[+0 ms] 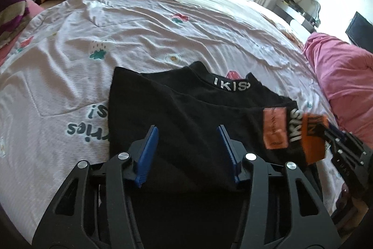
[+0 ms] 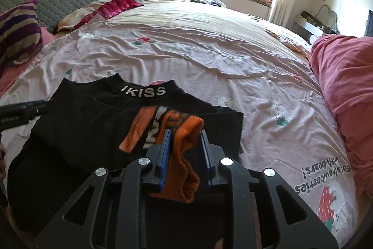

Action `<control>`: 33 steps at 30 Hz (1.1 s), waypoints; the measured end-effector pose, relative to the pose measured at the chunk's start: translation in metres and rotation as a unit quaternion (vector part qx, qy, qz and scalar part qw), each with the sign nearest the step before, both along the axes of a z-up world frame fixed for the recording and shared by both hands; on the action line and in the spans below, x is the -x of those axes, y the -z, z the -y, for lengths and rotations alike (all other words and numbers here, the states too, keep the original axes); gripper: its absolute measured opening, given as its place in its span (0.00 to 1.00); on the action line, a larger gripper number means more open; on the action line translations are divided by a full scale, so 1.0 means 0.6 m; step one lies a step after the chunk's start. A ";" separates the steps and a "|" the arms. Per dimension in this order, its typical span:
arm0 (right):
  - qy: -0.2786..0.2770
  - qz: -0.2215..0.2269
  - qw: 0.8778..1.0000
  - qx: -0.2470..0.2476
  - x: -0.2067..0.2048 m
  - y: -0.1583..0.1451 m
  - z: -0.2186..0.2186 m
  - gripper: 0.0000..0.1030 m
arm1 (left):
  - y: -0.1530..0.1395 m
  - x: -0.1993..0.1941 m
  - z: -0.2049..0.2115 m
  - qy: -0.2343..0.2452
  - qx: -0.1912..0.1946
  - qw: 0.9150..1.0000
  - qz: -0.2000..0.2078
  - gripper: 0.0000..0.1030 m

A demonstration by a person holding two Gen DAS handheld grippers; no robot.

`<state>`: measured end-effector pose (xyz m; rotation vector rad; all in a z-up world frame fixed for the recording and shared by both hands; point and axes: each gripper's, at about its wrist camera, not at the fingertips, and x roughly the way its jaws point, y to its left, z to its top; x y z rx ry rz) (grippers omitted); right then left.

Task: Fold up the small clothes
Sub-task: 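Grasp the folded orange cuff with the right tool and adjust it, then release the cuff and lift both tools away from the sweatshirt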

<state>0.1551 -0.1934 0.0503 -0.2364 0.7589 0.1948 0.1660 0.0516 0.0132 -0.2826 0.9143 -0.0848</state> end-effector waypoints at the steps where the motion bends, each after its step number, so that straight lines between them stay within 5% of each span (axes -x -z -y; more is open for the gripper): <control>1: 0.003 0.001 1.000 -0.001 -0.001 0.000 0.002 0.24 | 0.002 -0.002 0.002 0.001 0.000 1.000 -0.002 0.42; 3: 0.013 0.001 1.000 -0.004 -0.002 0.002 0.010 0.33 | 0.008 -0.005 0.004 0.001 -0.003 1.000 -0.005 0.42; 17: -0.028 -0.054 0.998 -0.032 -0.002 0.054 -0.057 0.50 | 0.069 -0.006 -0.016 -0.006 -0.019 0.999 -0.051 0.42; 28: 0.005 -0.107 0.994 -0.023 -0.022 0.117 -0.042 0.51 | 0.072 0.001 -0.021 -0.006 -0.014 0.999 -0.046 0.42; 33: 0.007 -0.097 0.995 -0.034 -0.014 0.133 -0.026 0.52 | 0.071 0.003 -0.022 -0.006 -0.014 0.999 -0.046 0.42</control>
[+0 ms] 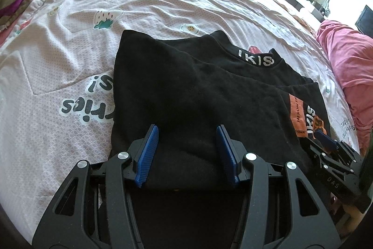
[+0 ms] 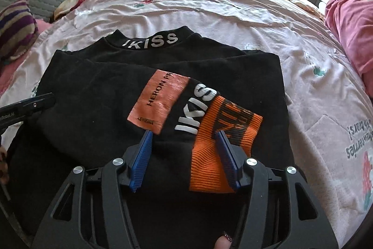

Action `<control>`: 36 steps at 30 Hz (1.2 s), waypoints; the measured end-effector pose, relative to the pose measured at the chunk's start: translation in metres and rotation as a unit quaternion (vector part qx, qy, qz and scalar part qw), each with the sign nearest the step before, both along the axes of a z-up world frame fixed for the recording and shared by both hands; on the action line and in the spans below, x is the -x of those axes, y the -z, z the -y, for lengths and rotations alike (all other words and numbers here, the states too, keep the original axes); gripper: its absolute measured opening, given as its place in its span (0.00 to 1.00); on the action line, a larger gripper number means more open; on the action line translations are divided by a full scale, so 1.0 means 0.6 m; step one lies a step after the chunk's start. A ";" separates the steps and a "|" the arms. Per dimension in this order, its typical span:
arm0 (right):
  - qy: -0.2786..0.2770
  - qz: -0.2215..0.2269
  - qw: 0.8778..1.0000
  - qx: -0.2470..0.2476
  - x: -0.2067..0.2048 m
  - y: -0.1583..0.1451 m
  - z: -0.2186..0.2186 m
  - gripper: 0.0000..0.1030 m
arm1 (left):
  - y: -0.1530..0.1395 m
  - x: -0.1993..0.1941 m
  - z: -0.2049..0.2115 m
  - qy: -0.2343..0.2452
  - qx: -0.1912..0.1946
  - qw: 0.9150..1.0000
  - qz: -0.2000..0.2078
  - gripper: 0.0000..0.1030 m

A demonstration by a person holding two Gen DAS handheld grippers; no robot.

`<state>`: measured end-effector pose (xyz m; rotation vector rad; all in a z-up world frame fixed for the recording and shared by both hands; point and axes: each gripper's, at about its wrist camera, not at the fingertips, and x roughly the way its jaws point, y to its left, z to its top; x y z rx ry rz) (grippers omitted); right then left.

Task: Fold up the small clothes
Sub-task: 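Release the cuff and lift both tools away from the sweatshirt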

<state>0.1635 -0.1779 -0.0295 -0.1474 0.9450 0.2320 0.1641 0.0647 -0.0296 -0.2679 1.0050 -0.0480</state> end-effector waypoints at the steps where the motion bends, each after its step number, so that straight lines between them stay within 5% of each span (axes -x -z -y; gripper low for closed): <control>1: 0.001 0.001 1.000 0.004 0.001 -0.001 -0.003 0.52 | 0.000 0.000 0.000 -0.001 0.000 1.000 0.000 0.42; 19: 0.033 0.008 0.999 -0.031 0.040 -0.031 0.020 0.63 | -0.004 0.012 0.002 -0.008 0.000 1.000 0.007 0.42; 27: 0.043 0.023 0.998 -0.047 0.063 -0.053 0.031 0.77 | -0.019 0.032 -0.006 -0.011 0.013 1.000 0.016 0.44; 32: 0.046 0.042 0.997 -0.053 0.081 -0.073 0.038 0.90 | -0.044 0.053 -0.009 -0.012 0.013 0.999 0.028 0.54; 36: 0.045 0.052 0.996 -0.061 0.096 -0.088 0.041 0.90 | -0.063 0.068 -0.009 -0.013 0.008 0.999 0.039 0.63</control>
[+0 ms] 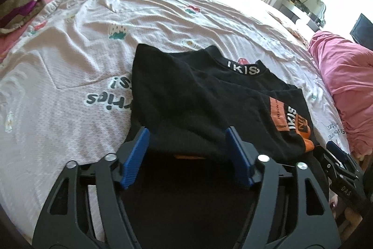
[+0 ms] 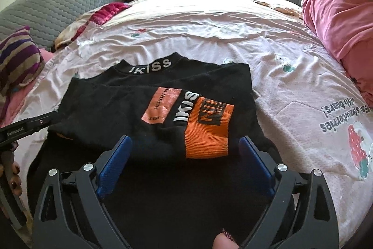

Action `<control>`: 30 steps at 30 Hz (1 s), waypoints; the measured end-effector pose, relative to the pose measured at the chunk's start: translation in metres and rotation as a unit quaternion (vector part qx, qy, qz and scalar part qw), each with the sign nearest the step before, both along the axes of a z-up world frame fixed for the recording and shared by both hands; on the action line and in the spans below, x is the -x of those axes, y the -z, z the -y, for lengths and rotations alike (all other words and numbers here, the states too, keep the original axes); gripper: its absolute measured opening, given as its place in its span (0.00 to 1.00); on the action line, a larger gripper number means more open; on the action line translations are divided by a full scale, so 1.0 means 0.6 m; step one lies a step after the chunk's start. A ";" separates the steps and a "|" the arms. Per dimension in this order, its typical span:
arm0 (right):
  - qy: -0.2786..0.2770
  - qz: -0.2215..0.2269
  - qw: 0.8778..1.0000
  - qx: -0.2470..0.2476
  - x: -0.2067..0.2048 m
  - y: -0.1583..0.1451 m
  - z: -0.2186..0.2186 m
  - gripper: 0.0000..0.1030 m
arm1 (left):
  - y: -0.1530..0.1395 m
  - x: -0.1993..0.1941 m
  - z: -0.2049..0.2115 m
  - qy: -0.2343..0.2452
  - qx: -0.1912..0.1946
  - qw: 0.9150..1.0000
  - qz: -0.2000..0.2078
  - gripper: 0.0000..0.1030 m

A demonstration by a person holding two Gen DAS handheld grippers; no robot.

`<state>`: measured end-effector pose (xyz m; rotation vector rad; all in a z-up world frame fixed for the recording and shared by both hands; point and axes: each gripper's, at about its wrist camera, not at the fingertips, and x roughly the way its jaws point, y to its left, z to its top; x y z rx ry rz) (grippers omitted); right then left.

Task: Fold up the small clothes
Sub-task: 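Release the cuff and lift both tools away from the sweatshirt, then move both tools to the hem of the black sweatshirt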

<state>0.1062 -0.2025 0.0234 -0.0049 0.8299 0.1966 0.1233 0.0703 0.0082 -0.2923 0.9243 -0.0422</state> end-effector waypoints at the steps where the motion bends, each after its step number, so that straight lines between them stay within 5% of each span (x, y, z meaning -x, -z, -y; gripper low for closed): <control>1: -0.001 0.004 1.000 -0.002 0.004 -0.004 0.001 0.90 | -0.006 0.005 0.000 -0.002 -0.006 1.000 0.004 0.69; 7: -0.004 0.021 1.000 -0.007 0.025 -0.030 0.004 0.91 | -0.037 0.029 -0.004 -0.015 -0.020 0.999 0.026 0.90; 30: 0.002 0.067 0.998 -0.008 0.130 -0.091 0.035 0.93 | -0.072 0.135 -0.010 -0.019 -0.031 0.998 0.046 0.91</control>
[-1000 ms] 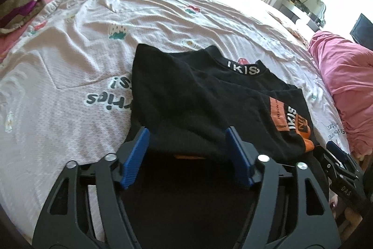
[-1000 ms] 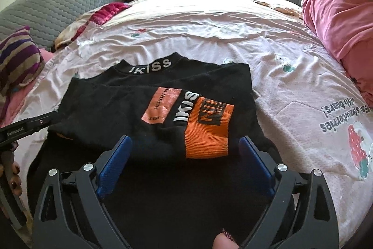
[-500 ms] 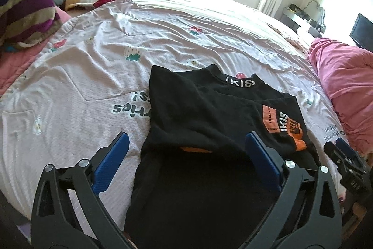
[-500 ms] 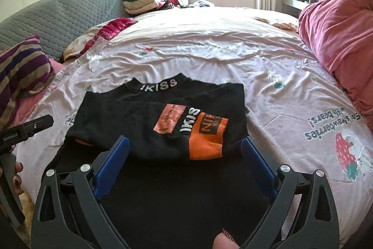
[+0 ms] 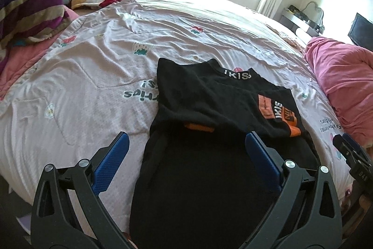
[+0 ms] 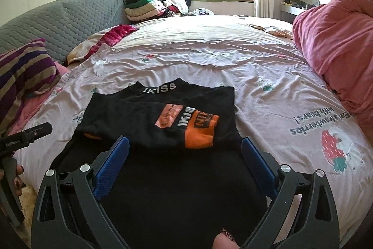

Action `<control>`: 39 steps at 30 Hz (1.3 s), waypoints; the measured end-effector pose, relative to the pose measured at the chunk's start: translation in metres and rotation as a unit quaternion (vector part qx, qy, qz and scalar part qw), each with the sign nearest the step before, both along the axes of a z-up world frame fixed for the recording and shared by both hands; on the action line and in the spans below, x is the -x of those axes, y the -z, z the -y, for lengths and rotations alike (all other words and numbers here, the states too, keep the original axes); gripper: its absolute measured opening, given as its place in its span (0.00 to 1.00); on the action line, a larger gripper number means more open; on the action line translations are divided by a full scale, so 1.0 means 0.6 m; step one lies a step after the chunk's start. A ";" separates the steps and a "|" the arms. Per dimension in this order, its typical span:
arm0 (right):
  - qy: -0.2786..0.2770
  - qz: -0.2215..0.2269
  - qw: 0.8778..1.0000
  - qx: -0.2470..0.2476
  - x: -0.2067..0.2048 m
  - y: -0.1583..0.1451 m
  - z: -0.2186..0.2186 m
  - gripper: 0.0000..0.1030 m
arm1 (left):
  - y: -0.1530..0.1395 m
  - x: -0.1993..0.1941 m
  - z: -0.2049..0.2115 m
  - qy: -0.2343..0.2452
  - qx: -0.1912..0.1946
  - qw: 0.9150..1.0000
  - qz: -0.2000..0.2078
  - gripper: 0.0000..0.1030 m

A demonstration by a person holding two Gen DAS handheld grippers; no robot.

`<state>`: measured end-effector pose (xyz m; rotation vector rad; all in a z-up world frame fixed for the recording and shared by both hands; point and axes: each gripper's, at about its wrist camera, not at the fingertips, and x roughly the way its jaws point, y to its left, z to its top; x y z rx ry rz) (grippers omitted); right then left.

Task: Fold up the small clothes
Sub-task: 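Move both tools to the hem of the black sweatshirt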

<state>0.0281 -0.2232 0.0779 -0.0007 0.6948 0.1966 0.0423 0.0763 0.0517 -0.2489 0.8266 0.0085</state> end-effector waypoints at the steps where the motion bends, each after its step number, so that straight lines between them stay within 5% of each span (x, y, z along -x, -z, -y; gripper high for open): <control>1: 0.001 0.000 1.000 0.000 0.006 0.001 0.004 0.93 | 0.001 0.004 -0.001 0.000 0.000 1.000 -0.001 0.91; 21: 0.020 -0.009 1.000 -0.006 0.073 0.034 0.048 0.93 | 0.032 0.091 -0.041 -0.020 0.005 1.000 -0.012 0.91; 39: 0.028 -0.019 0.999 -0.006 0.154 0.071 0.087 0.93 | 0.083 0.180 -0.024 0.016 0.030 0.999 -0.028 0.91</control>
